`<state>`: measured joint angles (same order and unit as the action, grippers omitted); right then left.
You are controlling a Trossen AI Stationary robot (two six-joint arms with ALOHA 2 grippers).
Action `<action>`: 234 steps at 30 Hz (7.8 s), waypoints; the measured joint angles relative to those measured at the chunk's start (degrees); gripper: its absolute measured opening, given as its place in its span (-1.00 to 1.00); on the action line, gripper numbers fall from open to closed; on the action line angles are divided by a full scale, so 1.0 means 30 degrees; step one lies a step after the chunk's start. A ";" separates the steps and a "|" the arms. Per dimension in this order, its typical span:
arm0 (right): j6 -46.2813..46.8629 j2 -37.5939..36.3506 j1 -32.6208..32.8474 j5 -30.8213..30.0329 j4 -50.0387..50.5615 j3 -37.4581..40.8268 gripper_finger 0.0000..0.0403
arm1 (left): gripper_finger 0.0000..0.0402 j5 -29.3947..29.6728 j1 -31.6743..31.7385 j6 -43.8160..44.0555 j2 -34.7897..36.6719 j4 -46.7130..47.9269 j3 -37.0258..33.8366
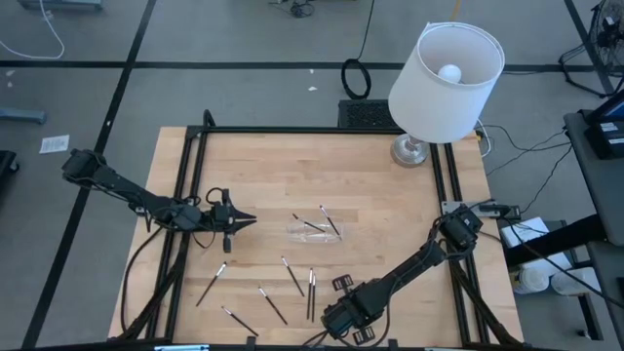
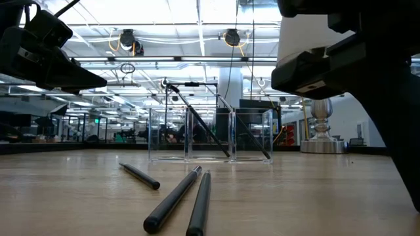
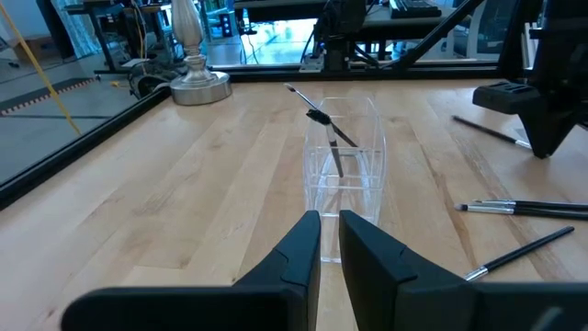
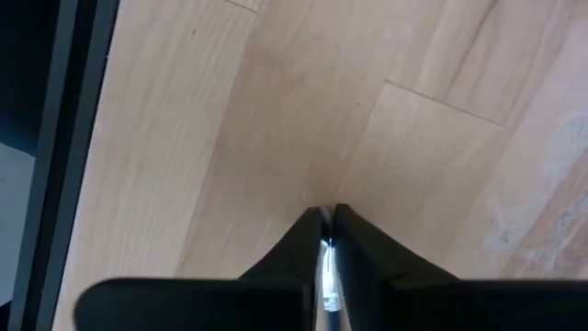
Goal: Pick & Place Makeup Supplies
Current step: Put the makeup brush into the transparent organizer
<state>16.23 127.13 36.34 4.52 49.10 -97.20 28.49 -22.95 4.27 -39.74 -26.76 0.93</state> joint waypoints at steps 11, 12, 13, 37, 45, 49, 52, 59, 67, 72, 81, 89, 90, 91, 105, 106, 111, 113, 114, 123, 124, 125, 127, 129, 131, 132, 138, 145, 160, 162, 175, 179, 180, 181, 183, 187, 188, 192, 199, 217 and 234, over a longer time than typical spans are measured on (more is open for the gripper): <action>0.1596 0.0015 -0.0325 0.0540 -0.0514 0.1491 -0.99 | -0.75 0.0000 0.0001 0.0015 0.0005 -0.0007 0.0000; 0.1576 0.0015 -0.0435 0.0489 -0.0577 0.1378 -0.99 | -0.75 0.0000 -0.0001 0.0016 -0.0001 -0.0007 0.0000; 0.1554 -0.0060 -0.0534 0.0354 -0.0565 0.1203 -0.99 | -0.75 0.0000 -0.0001 0.0022 0.0004 -0.0015 0.0000; -0.0682 -0.6303 -0.2265 -0.9614 -0.5346 0.0023 -1.00 | -0.75 -0.0007 0.0001 0.0029 -0.0002 -0.0117 0.0000; -0.5266 -0.7509 -0.3670 -1.3229 -0.8894 -0.0009 -1.00 | -0.75 -0.0015 0.0005 0.0022 -0.0001 -0.0124 0.0000; -0.6652 -0.7504 -0.4750 -1.3355 -1.0425 -0.0009 -1.00 | -0.75 -0.0015 0.0005 0.0022 0.0002 -0.0113 0.0000; -0.6139 -0.7392 -0.5789 -1.2459 -1.0189 -0.0005 -1.00 | -0.75 -0.0015 0.0005 0.0022 -0.0001 -0.0102 0.0000; -0.4059 -0.7329 -0.7586 -1.0962 -1.0677 0.1783 -1.00 | -0.75 -0.0044 -0.0002 0.0189 0.0002 -0.0080 0.0000; -0.2275 -0.7329 -0.8633 -0.9409 -1.2444 0.4478 -1.00 | -0.75 -0.0058 0.0005 0.0262 0.0005 0.0131 0.0000; -0.1318 -0.7329 -0.8986 -0.9324 -1.3143 0.5814 -1.00 | -0.75 -0.0058 -0.0002 0.0262 -0.0002 0.0146 0.0000; -0.0242 -0.7363 -0.9661 -0.6975 -1.4042 0.7279 -1.00 | -0.75 -0.0045 0.0004 0.0106 -0.0002 0.0064 0.0000; -0.0663 -0.7772 -0.9639 -0.6916 -1.4293 0.7392 -0.74 | -0.75 -0.0033 0.0002 -0.0454 0.0005 0.0000 0.0000; -0.0651 -0.7963 -0.9639 -0.6922 -1.4492 0.7394 -0.69 | -0.75 -0.0022 -0.0002 -0.0452 -0.0001 -0.0014 0.0000; -0.0646 -0.8240 -0.9639 -0.6943 -1.4786 0.7381 -0.63 | -0.75 -0.0022 -0.0001 -0.0444 -0.0002 -0.0015 0.0000; -0.0947 -1.2456 -0.6283 -0.7004 -1.5689 0.7335 -0.23 | -0.75 -0.0015 0.0005 -0.0291 0.0003 -0.0029 0.0000; -0.1238 -1.2197 -0.5592 -0.7004 -1.6245 0.7335 -0.24 | -0.75 -0.0015 -0.0002 -0.0283 0.0000 -0.0036 0.0000; -0.3240 -0.9636 -0.2734 -0.7006 -2.0070 0.7345 -0.31 | -0.75 -0.0015 0.0004 -0.0248 0.0005 -0.0029 0.0000; -0.4522 -0.8510 -0.2043 -0.7084 -2.1875 0.7349 -0.36 | -0.75 -0.0015 0.0000 -0.0222 0.0003 -0.0022 0.0000; -0.5141 -0.7944 -0.1804 -0.7076 -2.2703 0.7327 -0.38 | -0.75 -0.0015 0.0002 -0.0105 0.0003 -0.0022 0.0000; -0.2763 -0.4442 -0.1201 -0.8022 -2.4015 0.7335 -0.63 | -0.75 -0.0022 0.0005 0.0164 0.0005 -0.0015 0.0000; -0.1909 -0.4389 -0.1208 -0.7993 -2.3300 0.7335 -0.69 | -0.75 -0.0022 -0.0002 0.0119 -0.0002 -0.0015 0.0000; -0.0993 -0.4386 -0.1226 -0.7989 -2.2590 0.7335 -0.75 | -0.75 -0.0022 -0.0001 0.0123 0.0003 -0.0015 0.0000; 0.0711 -0.4420 -0.1231 -0.8021 -2.1422 0.7335 -0.88 | -0.75 -0.0022 -0.0002 0.0117 -0.0002 -0.0015 0.0000; 0.1700 -0.4437 -0.1229 -0.8001 -2.0512 0.7335 -0.97 | -0.75 -0.0022 -0.0002 0.0117 0.0004 -0.0015 0.0000; 0.2218 -0.4430 -0.1112 -0.7994 -1.9787 0.7335 -0.97 | -0.75 -0.0022 0.0001 0.0114 0.0003 -0.0007 0.0000; 0.2605 -0.4430 -0.1087 -0.7988 -1.9518 0.7335 -0.96 | -0.75 -0.0022 0.0000 0.0111 0.0000 -0.0007 0.0000; 0.4437 -0.4423 -0.1086 -0.8016 -1.7573 0.7335 -0.97 | -0.75 -0.0022 -0.0002 0.0109 0.0005 -0.0007 0.0000; 0.3313 -0.4430 -0.1138 -0.7936 -1.8109 0.7335 -0.69 | -0.75 -0.0022 0.0005 0.0123 0.0005 0.0000 0.0000; 0.4539 -0.4430 -0.2412 -0.5658 -2.1971 0.7284 -0.50 | -0.75 -0.0022 -0.0002 0.0000 -0.0002 -0.0006 0.0000; 0.5139 -0.4430 -0.2176 -0.4961 -2.1664 0.6597 -0.55 | -0.75 -0.0022 -0.0002 0.0000 0.0005 0.0000 0.0000; 1.0186 -0.3722 0.0437 -0.7704 -0.7881 -0.1899 -0.99 | -0.75 -0.0015 0.0003 0.0022 0.0003 0.0051 0.0000; 1.1100 -0.1285 0.0387 -0.5344 -0.7528 -0.3557 -1.00 | -0.75 0.0000 -0.0002 0.0022 -0.0002 0.0044 0.0000; 1.1438 -0.0736 0.0317 -0.4959 -0.7103 -0.4044 -1.00 | -0.75 0.0000 0.0002 0.0022 0.0004 0.0044 0.0000; 1.1869 -0.0305 0.0198 -0.4788 -0.6355 -0.4448 -1.00 | -0.75 0.0000 -0.0002 0.0027 0.0003 0.0044 0.0000; 1.2764 0.0148 -0.0098 -0.4460 -0.5195 -0.4833 -1.00 | -0.75 0.0007 -0.0002 0.0029 -0.0002 0.0044 0.0000; 1.3467 0.0370 -0.0498 -0.5014 -0.3999 -0.4718 -0.97 | -0.75 -0.0007 -0.0002 0.0139 -0.0002 0.0036 0.0000; 1.3624 0.0349 -0.0637 -0.4961 -0.4043 -0.4604 -0.95 | -0.75 -0.0007 -0.0002 0.0152 0.0005 0.0036 0.0000; 1.4252 0.0321 -0.1258 -0.4113 -0.3819 -0.4357 -0.79 | -0.75 -0.0007 -0.0002 0.0160 0.0000 0.0176 0.0000; 1.5241 0.0321 -0.2585 -0.3879 -0.2694 -0.3375 -0.39 | -0.75 0.0000 -0.0002 -0.0035 -0.0001 0.0415 0.0000; 1.5596 0.0313 -0.3939 -0.2712 -0.3222 -0.1327 -0.23 | -0.75 0.0007 -0.0002 -0.0045 0.0005 0.0409 0.0000; 1.5362 0.0423 -0.4262 -0.3096 -0.2811 -0.1327 -0.23 | -0.75 0.0015 -0.0002 -0.0058 0.0001 0.0408 0.0000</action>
<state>62.31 128.40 23.55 -4.77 40.67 -101.19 28.53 -22.96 4.10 -39.74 -25.54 0.93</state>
